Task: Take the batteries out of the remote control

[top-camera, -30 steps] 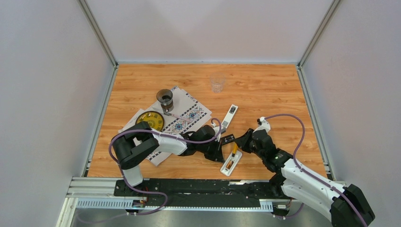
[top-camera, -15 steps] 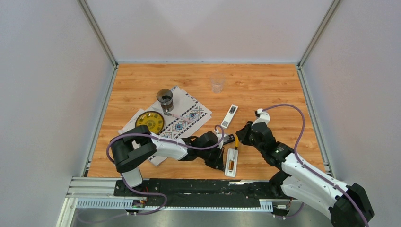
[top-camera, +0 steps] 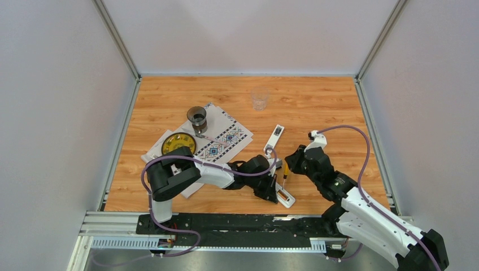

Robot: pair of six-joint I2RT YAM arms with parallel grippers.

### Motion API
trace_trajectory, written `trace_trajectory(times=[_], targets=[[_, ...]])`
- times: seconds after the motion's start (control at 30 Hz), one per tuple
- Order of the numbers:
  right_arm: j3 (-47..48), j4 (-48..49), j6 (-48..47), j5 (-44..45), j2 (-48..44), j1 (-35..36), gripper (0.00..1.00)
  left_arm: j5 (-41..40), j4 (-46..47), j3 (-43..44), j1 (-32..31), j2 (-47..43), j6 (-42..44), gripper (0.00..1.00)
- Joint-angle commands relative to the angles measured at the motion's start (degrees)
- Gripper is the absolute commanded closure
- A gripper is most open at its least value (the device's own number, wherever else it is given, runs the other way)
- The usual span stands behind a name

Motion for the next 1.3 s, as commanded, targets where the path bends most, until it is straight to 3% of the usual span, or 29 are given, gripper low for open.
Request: trace_trajectory(times=[0.0, 0.37, 0.43, 0.53, 0.57, 0.67, 0.83, 1.03, 1.13, 1.17, 1.27], targets=[[-0.19, 0.25, -0.80, 1.08, -2.77, -0.08, 1.00, -1.07, 0.67, -0.09, 0.39, -2.20, 0.97, 1.00], [-4.23, 3.85, -1.24, -1.55, -7.34, -0.08, 1.00, -1.25, 4.79, -3.96, 1.79, -6.69, 1.06, 0.99], [-3.88, 4.30, -1.85, -2.87, -8.49, -0.08, 1.00, -1.16, 5.77, -4.66, 2.23, -8.97, 1.41, 0.91], [-3.27, 5.35, -2.38, -5.60, -11.21, -0.07, 1.00, -1.42, 7.26, -5.89, 3.72, -12.93, 1.85, 0.66], [-3.09, 5.61, -2.38, -7.00, -11.91, -0.08, 1.00, -1.34, 8.31, -6.42, 4.42, -13.89, 1.94, 0.53], [-1.95, 5.88, -1.51, -9.11, -13.76, -0.08, 1.00, -1.51, 10.16, -6.51, 5.22, -17.76, 2.81, 0.37], [0.59, 5.70, -0.19, -11.31, -14.73, 0.01, 1.00, -0.46, 9.12, -3.62, 5.40, -18.39, 5.53, 0.30], [2.97, 5.09, 2.80, -13.16, -14.82, -0.08, 1.00, -0.28, 6.56, -0.54, 5.49, -16.01, 7.38, 0.36], [3.32, 5.53, 4.73, -13.34, -14.56, -0.08, 1.00, -0.28, 5.95, -0.36, 5.49, -16.19, 8.61, 0.53], [3.32, 5.79, 4.74, -15.17, -14.30, -0.08, 1.00, -0.37, 5.42, -0.27, 5.49, -16.80, 9.05, 0.70], [3.76, 5.09, 5.17, -15.01, -13.68, -0.08, 0.99, -2.47, 1.65, -0.09, 5.49, -18.73, 11.42, 0.98]])
